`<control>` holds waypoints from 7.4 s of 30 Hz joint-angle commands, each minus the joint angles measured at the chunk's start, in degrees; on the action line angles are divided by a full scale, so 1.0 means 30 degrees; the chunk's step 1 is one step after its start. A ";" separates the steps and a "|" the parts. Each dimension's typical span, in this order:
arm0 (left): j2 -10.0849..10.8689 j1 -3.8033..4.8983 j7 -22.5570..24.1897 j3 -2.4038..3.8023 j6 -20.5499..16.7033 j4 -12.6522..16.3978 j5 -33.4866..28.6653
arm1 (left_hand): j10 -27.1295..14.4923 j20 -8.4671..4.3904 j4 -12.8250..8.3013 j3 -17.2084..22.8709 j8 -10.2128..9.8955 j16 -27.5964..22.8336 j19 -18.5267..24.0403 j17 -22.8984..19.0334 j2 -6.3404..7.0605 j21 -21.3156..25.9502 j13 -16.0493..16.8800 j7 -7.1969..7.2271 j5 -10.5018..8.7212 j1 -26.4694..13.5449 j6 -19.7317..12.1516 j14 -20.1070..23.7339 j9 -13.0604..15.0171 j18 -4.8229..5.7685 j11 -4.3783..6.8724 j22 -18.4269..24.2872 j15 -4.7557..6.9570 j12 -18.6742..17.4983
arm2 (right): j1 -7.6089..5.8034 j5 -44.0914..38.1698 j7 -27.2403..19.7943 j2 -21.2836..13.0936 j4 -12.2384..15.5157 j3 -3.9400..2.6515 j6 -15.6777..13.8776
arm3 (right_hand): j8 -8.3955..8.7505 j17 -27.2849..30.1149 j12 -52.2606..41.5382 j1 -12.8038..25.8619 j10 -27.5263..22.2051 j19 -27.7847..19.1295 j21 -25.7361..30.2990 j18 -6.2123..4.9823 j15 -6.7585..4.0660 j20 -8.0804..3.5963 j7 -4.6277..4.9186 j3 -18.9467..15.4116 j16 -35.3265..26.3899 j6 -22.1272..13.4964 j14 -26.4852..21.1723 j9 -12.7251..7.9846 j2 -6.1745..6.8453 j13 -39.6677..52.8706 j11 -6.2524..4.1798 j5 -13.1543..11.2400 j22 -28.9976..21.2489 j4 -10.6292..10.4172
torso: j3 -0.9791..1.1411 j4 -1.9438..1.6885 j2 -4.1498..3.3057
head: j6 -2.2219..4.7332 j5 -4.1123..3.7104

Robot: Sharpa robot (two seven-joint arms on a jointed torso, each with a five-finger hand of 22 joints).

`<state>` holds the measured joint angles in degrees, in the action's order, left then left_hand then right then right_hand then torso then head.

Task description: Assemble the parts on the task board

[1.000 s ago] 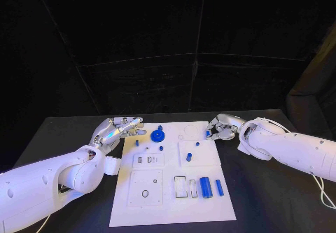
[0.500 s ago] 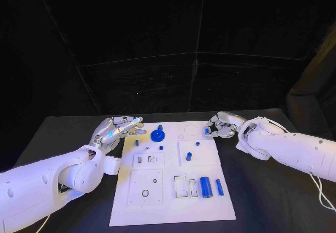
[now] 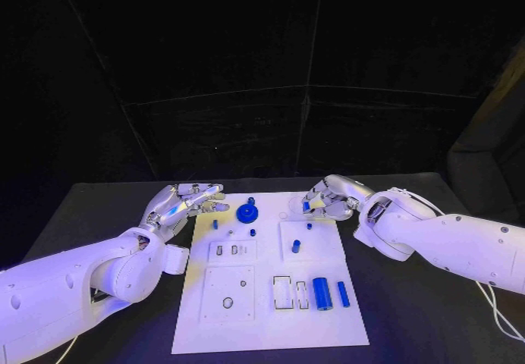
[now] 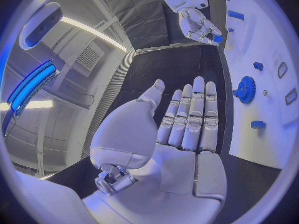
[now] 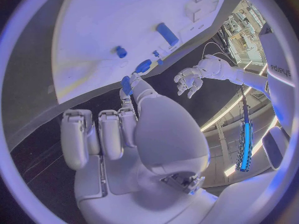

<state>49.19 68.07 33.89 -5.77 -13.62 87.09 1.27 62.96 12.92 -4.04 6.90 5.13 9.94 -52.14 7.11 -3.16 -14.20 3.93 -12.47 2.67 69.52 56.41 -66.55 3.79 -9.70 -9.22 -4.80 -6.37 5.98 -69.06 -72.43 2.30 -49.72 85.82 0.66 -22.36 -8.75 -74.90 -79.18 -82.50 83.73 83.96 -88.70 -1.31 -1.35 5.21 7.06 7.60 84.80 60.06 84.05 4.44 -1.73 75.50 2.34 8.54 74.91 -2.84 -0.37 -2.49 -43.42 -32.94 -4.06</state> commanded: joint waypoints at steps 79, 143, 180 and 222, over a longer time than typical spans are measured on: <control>-0.0049 0.0233 0.0100 0.0016 0.0182 -0.0071 -0.0433 | -0.0034 0.0114 -0.0096 0.0019 -0.0090 -0.0093 0.0001 0.0024 -0.0150 0.0064 -0.0008 -0.0099 0.0053 0.0031 -0.0055 -0.0019 0.0008 -0.0295 -0.0018 0.0038 -0.0056 -0.0074 | 0.1730 -0.6361 0.5733 0.6285 -0.0476 0.0077 0.3368 | 0.0388 -0.1419 0.0846 0.1241 -0.0438 0.1020 0.0154 0.0106 -0.0135 -0.0167 0.0029 0.0138 -0.0358 0.0176 0.1202 -0.0133 0.0932 0.0995 -0.0030 0.0292 0.3709 -0.0318 | -0.0216 -0.0203 0.0357 | -0.1096 0.1407; -0.0430 0.2206 -1.5980 0.0021 0.5524 -0.1106 1.2081 | 0.5205 -0.3750 0.2018 -0.1630 0.2630 2.5581 -1.0759 2.5764 0.0017 -1.6260 0.6111 0.2494 0.0079 -0.2803 0.2073 -0.7503 0.1424 0.1166 0.3012 -1.4581 0.3353 0.7609 | -0.1020 0.2289 0.0143 -0.0988 0.2749 0.0046 0.0467 | 0.0657 0.0743 0.2509 0.0456 -0.1689 -0.0606 0.1445 -0.0442 0.0562 0.0480 0.0983 -0.4228 -0.2131 -0.4052 0.0649 0.0008 0.2007 -0.0411 0.0831 0.2591 0.1482 -0.4003 | 0.0413 0.0018 0.1162 | -0.1548 0.1893; -0.6456 0.3303 -2.1326 -0.0858 1.0136 -0.5783 1.7645 | 0.3304 -0.4003 0.6725 -0.6613 1.0363 2.6686 -1.0913 2.7631 -0.0600 -2.0847 1.7286 0.3168 0.0011 -0.2639 -0.1315 -0.7818 0.6452 0.1886 0.3485 -2.0811 0.3797 1.9701 | -0.1383 0.0990 0.2614 -0.1204 0.2064 0.0046 0.0146 | -0.0375 0.1525 0.2640 0.1696 -0.1771 -0.1320 0.2161 -0.0695 0.0448 0.0377 0.0806 -0.5478 -0.2869 -0.3754 0.0554 0.0145 0.1816 -0.0617 0.0698 0.3001 0.0382 -0.4627 | 0.0587 -0.0016 0.1314 | -0.2087 0.2027; -0.7511 0.3254 -2.1364 -0.0965 1.0807 -0.6394 1.7675 | 0.3232 -0.3946 0.5538 -0.6212 1.1264 2.6686 -1.0795 2.7631 -0.1278 -2.0991 1.7415 0.3147 0.0031 -0.0686 -0.1957 -0.7818 0.7225 0.1881 0.3461 -2.1025 0.3762 1.9936 | -0.1384 0.0422 0.2674 -0.0470 0.1617 0.0046 0.0722 | -0.0670 0.1675 0.2777 0.1571 -0.1916 -0.1445 0.2310 -0.0739 0.0418 0.0349 0.0773 -0.5517 -0.3036 -0.3809 0.0526 0.0166 0.1546 -0.0743 0.0662 0.3394 0.0183 -0.4556 | 0.0555 -0.0032 0.1315 | -0.2321 0.2127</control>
<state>26.73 77.78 -29.90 -8.67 18.07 67.87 53.96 72.48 1.25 12.94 -11.82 38.66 89.60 -84.10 74.92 -6.93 -76.79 56.12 -3.05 2.88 66.95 51.07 -83.95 25.42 -4.81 1.13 -67.78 4.49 65.46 -73.08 -70.65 10.41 -51.19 90.69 0.83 -20.65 -10.43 -69.86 -71.10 -77.88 78.50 79.94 -82.04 -3.11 0.11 6.13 9.44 -8.68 75.99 48.51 84.04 4.87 3.36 73.36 4.29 18.51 74.90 -16.52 1.27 -2.54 -39.47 -39.87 2.35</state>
